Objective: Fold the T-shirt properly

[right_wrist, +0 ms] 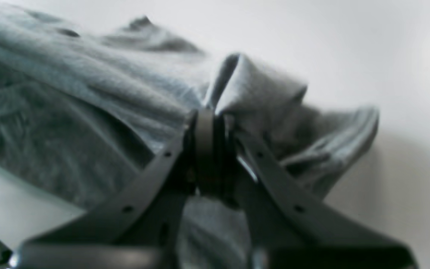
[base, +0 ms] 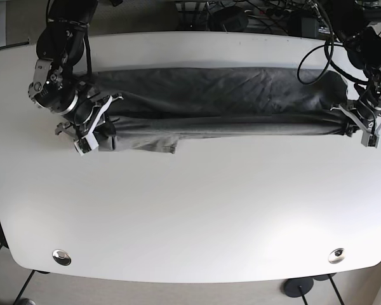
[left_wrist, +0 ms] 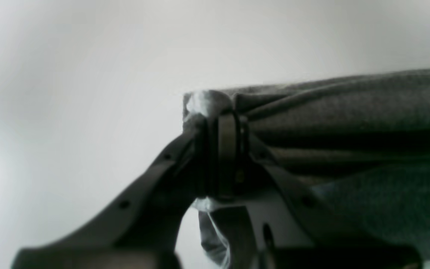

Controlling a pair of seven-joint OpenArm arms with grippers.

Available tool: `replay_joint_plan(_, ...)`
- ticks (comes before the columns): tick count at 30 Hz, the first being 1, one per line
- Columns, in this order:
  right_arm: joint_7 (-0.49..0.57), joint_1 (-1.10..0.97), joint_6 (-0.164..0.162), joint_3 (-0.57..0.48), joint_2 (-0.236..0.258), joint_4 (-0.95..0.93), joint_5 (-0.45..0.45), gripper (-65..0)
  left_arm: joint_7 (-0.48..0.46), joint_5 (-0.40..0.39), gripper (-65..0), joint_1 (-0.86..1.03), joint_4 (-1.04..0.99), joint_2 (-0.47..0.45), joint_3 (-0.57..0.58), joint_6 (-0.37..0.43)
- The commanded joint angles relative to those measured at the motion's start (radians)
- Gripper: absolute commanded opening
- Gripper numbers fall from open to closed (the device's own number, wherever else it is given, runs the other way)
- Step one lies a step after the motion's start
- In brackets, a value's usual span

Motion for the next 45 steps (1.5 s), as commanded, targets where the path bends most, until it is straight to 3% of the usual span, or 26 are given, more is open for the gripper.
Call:
replay_joint_plan(1,0.015,-0.012,-0.004,0.017,0.004,0.022,-0.013,-63.1,-0.021,0.007,-63.5,0.01,0.021,-0.024,-0.01,0.011)
replay_joint_plan(8,0.015,-0.11,-0.003,0.075,-0.007,0.024,-0.013,-60.7,-0.021,0.014,-62.2,0.066,0.016,-0.029,-0.003,0.011)
replay_joint_plan(11,0.015,-0.168,-0.003,0.095,-0.007,0.056,0.036,-42.0,-0.019,0.014,-45.6,0.07,0.021,-0.03,-0.006,0.017)
replay_joint_plan(12,0.015,-0.198,-0.003,0.141,-0.007,0.083,0.111,-32.3,-0.019,0.014,-37.5,0.072,0.021,-0.032,-0.009,0.017)
replay_joint_plan(13,0.015,-0.211,-0.003,0.169,-0.007,0.094,0.167,-26.2,-0.018,0.014,-33.6,0.072,0.027,-0.032,-0.009,0.017)
replay_joint_plan(16,0.014,-0.222,-0.006,0.23,0.012,0.1,0.314,-15.2,-0.018,0.008,-31.2,0.101,0.153,-0.046,-0.012,0.016)
replay_joint_plan(20,-0.012,-0.144,-0.012,0.177,0.029,0.071,0.335,-16.2,-0.018,0.01,-31.2,0.113,0.271,-0.029,-0.003,0.012)
replay_joint_plan(26,-0.028,-0.044,-0.017,0.109,0.021,-0.145,0.335,-16.2,-0.027,0.013,-31.2,0.107,0.062,-0.021,-0.001,0.011)
replay_joint_plan(28,-0.028,-0.038,-0.041,0.109,0.026,-0.191,0.335,-16.2,-0.027,0.013,-31.2,0.109,0.009,-0.024,-0.001,0.011)
replay_joint_plan(29,-0.028,-0.043,-0.061,0.109,0.027,-0.194,0.335,-16.2,-0.033,0.013,-31.2,0.113,-0.013,-0.024,-0.001,0.011)
replay_joint_plan(33,-0.031,-0.081,-0.06,0.106,0.023,-0.191,0.343,-16.2,-0.098,0.013,-31.2,0.149,-0.019,-0.023,0.001,0.011)
replay_joint_plan(41,-0.043,-0.116,-0.058,0.025,0.006,-0.127,0.345,-16.3,-0.104,0.013,-31.2,0.15,-0.024,-0.018,0.048,0.011)
replay_joint_plan(42,-0.043,-0.113,-0.058,0.025,0.0,-0.127,0.345,-17.1,-0.104,0.013,-31.2,0.15,-0.024,-0.018,0.048,0.011)
replay_joint_plan(45,-0.046,-0.095,-0.058,0.025,-0.005,-0.125,0.345,-30.6,-0.104,0.013,-31.2,0.15,-0.024,-0.018,0.048,0.011)
